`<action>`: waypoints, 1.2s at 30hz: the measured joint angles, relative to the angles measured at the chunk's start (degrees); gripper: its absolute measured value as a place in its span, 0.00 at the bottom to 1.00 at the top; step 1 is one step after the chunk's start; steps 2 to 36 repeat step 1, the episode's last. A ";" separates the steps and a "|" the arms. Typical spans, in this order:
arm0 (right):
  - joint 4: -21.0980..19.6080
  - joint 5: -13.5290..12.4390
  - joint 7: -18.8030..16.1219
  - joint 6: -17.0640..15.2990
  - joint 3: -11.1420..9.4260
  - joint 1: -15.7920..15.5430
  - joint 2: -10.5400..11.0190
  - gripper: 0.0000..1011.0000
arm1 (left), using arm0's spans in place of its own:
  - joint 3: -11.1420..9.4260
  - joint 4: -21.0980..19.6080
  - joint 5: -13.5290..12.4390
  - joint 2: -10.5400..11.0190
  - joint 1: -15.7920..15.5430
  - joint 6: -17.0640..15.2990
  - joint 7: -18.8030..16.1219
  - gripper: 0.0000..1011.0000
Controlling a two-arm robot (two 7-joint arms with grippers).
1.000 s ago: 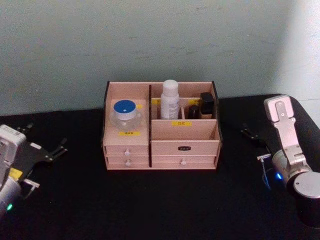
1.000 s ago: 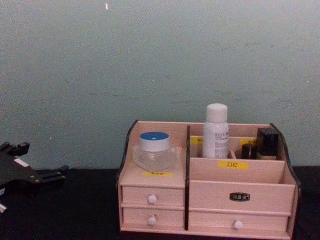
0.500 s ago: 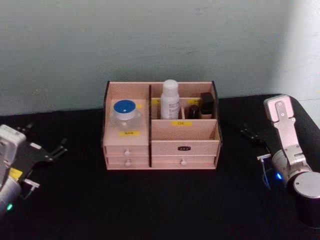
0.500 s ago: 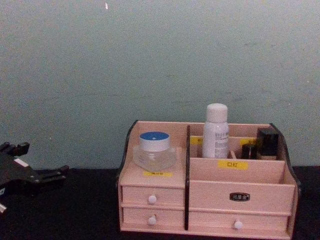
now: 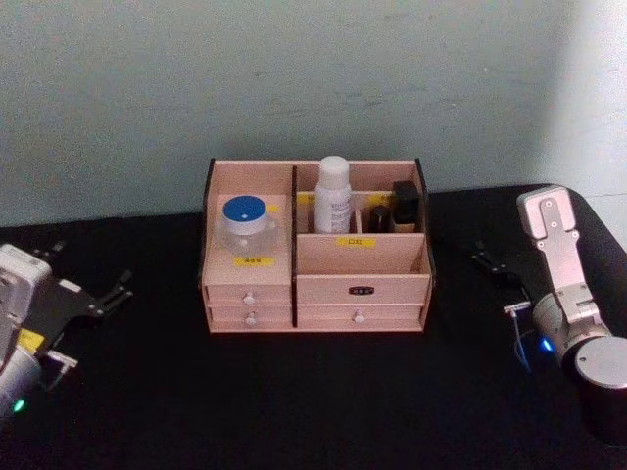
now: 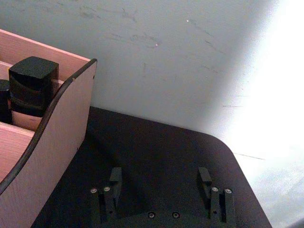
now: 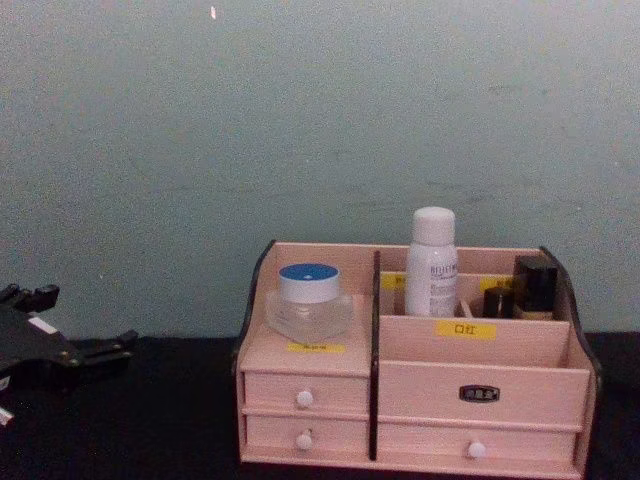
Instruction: Pick up the facial cleanser and watermelon frost from the table and place them into the tiered storage box.
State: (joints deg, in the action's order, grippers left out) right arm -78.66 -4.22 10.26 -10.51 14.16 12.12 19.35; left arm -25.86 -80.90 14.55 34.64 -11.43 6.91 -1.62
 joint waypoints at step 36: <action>0.00 0.00 0.00 0.00 0.00 0.00 0.00 0.99 | 0.00 0.00 0.00 0.00 0.00 0.00 0.00 0.99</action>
